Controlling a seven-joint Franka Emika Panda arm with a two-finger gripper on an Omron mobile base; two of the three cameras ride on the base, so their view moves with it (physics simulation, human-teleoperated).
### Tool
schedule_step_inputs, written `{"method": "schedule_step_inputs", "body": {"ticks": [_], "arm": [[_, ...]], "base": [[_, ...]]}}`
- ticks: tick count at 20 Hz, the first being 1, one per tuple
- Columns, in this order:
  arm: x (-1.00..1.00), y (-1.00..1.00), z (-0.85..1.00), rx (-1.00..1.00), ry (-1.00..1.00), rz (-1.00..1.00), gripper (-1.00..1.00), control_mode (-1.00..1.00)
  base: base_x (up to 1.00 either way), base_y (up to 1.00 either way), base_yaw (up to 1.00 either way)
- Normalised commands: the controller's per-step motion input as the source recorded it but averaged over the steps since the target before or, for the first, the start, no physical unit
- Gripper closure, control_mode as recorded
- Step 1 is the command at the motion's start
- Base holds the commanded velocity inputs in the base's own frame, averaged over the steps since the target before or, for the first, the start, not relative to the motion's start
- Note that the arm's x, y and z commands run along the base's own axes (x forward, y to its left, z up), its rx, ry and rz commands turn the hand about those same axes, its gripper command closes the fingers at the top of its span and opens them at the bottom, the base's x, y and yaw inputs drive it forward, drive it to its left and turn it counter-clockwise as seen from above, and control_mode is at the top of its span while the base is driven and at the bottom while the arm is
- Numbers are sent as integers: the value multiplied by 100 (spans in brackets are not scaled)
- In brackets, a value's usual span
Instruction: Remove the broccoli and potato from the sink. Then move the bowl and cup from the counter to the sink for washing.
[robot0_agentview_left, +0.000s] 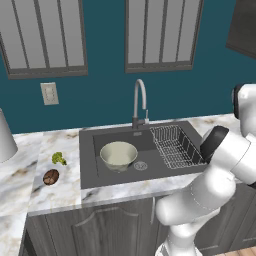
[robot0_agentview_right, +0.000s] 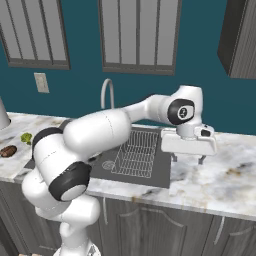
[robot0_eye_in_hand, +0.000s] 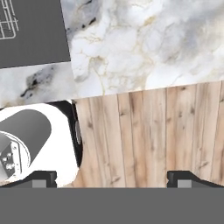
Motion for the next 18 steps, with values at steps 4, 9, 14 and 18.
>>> {"method": "schedule_step_inputs", "body": {"ticks": [4,9,14,18], "arm": [[9,-17,0,0,0,-1,-100,-100],[9,-16,0,0,0,-1,-100,-100],[0,-8,0,0,-5,0,-100,-100],[1,-7,0,0,-2,-1,-100,-100]], "base": [[0,0,0],[0,0,0],[0,0,0],[0,0,0]]}}
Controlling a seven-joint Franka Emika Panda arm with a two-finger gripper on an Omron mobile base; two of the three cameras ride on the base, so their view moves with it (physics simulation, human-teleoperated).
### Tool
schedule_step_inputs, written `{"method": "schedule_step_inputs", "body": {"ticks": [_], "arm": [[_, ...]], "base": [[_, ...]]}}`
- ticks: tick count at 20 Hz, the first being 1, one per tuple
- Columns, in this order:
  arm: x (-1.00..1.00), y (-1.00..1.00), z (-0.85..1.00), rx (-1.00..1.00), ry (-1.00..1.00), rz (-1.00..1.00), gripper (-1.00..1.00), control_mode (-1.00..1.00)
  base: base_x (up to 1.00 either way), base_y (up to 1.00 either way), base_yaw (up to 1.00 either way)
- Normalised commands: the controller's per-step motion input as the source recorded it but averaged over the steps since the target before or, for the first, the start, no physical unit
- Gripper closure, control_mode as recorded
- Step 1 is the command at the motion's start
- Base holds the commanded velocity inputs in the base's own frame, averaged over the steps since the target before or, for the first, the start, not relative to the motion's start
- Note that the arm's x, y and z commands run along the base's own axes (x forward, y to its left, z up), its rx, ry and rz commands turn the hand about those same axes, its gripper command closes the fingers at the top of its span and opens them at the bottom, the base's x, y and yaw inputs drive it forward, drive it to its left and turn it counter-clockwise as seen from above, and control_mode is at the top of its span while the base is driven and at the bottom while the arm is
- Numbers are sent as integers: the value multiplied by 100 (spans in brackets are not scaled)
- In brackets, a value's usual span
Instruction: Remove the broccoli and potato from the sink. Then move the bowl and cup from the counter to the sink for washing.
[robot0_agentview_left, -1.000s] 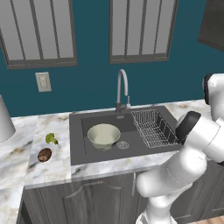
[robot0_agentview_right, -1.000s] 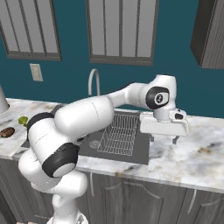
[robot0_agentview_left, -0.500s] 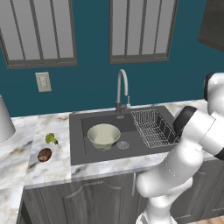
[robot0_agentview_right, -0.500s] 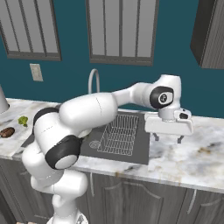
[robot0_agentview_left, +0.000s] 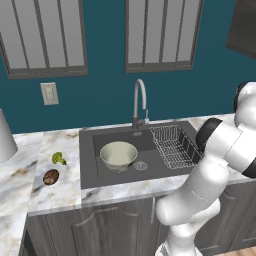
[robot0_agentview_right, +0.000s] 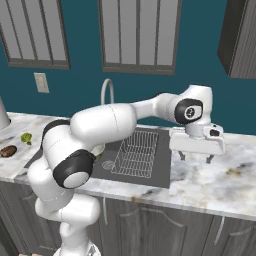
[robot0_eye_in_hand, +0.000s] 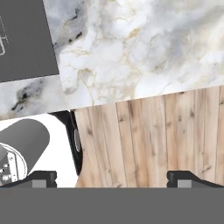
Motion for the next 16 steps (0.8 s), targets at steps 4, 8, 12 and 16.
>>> {"method": "schedule_step_inputs", "body": {"ticks": [4,8,12,16], "arm": [[4,-11,-1,0,0,-2,-100,-100],[6,-12,0,0,0,-3,-100,-100],[6,-15,0,0,0,-3,-100,-100],[6,-14,0,0,0,-3,-100,-100]], "base": [[0,0,0],[0,0,0],[0,0,0],[0,0,0]]}}
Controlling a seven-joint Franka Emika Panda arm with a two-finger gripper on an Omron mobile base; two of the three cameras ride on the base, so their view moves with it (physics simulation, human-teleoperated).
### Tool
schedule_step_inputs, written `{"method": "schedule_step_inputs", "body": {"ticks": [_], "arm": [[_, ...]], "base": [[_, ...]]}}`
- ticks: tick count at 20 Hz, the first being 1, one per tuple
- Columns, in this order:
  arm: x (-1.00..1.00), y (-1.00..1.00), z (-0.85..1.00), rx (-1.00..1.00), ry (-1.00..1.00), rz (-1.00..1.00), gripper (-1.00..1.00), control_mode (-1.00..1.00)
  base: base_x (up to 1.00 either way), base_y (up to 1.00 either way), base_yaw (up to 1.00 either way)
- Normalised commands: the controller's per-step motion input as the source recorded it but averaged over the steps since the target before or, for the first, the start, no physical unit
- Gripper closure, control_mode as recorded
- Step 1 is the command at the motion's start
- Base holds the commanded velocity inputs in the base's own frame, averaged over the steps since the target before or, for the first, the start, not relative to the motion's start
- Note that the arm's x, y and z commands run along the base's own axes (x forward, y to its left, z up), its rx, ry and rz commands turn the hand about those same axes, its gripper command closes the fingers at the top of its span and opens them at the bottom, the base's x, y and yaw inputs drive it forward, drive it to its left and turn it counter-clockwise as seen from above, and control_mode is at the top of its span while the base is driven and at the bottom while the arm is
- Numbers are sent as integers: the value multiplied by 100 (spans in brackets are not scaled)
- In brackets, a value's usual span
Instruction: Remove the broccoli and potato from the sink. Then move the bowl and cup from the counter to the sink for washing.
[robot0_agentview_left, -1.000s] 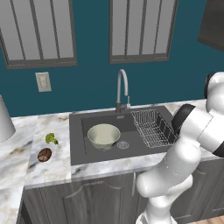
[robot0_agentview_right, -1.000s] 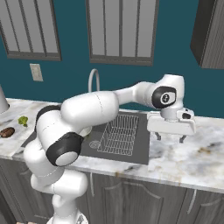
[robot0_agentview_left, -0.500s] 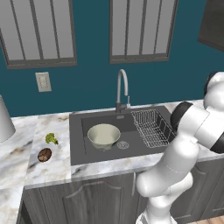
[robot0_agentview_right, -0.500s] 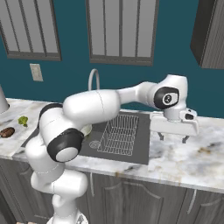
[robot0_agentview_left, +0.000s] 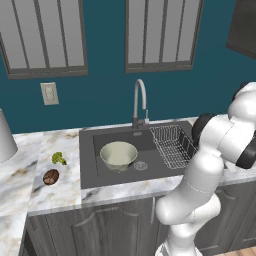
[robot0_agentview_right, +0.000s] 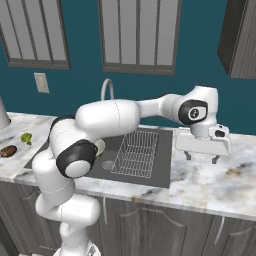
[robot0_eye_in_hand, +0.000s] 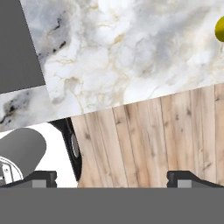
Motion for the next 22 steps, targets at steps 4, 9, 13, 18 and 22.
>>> {"method": "schedule_step_inputs", "body": {"ticks": [4,9,13,18,22], "arm": [[2,-15,0,0,0,-3,-100,-100],[5,-6,-1,0,0,-4,-100,-100],[8,-8,0,0,0,-4,-100,-100],[6,-16,-5,0,-8,-1,-100,-100],[0,-15,-12,0,-17,0,-100,-100]], "base": [[0,0,0],[0,0,0],[0,0,0],[0,0,0],[0,0,0]]}}
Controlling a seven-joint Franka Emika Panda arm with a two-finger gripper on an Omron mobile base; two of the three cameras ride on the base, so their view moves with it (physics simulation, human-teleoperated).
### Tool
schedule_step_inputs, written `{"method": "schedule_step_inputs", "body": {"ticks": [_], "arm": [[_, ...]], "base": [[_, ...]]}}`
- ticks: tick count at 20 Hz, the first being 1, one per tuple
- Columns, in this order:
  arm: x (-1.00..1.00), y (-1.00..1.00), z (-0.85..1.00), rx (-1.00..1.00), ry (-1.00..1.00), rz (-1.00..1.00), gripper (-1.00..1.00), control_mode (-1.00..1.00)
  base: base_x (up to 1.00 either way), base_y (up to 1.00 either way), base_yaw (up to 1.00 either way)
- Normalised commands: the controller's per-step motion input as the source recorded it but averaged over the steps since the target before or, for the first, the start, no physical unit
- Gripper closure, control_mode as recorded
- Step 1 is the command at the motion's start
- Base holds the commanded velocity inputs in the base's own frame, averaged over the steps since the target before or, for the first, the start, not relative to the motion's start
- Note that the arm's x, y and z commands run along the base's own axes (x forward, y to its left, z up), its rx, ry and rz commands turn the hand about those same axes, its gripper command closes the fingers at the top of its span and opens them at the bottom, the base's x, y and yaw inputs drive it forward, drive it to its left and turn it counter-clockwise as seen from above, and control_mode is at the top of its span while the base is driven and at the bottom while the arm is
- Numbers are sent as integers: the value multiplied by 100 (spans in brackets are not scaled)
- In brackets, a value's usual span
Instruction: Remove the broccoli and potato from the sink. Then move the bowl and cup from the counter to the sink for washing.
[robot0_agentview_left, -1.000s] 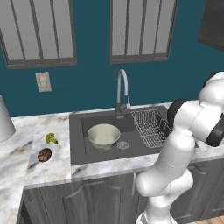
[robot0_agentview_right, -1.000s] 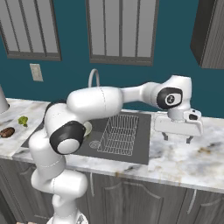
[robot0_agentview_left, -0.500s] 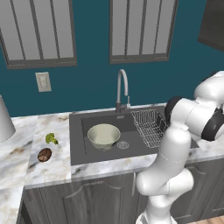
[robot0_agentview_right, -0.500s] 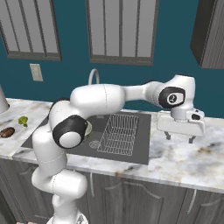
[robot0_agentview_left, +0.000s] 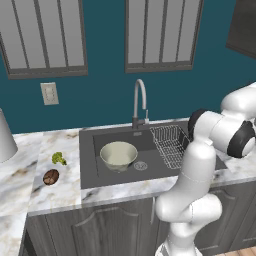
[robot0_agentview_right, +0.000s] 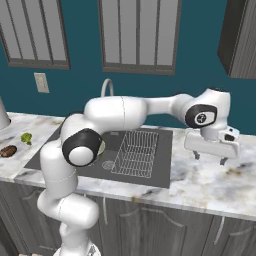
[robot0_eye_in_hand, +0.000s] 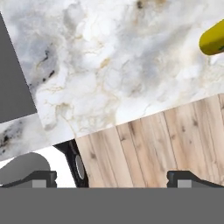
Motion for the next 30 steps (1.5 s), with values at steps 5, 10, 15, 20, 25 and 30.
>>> {"method": "schedule_step_inputs", "body": {"ticks": [5,10,15,20,25,30], "arm": [[1,-12,-13,0,-21,0,-100,-100],[9,-13,-3,-5,-12,0,-100,-100],[12,-16,0,-13,-3,0,-100,-100],[9,-14,-6,-16,-1,0,-100,-100],[5,-15,-11,-12,-1,0,-100,-100],[3,-17,-11,-8,0,0,-100,-100]], "base": [[0,0,0],[0,0,0],[0,0,0],[0,0,0],[0,0,0],[0,0,0]]}}
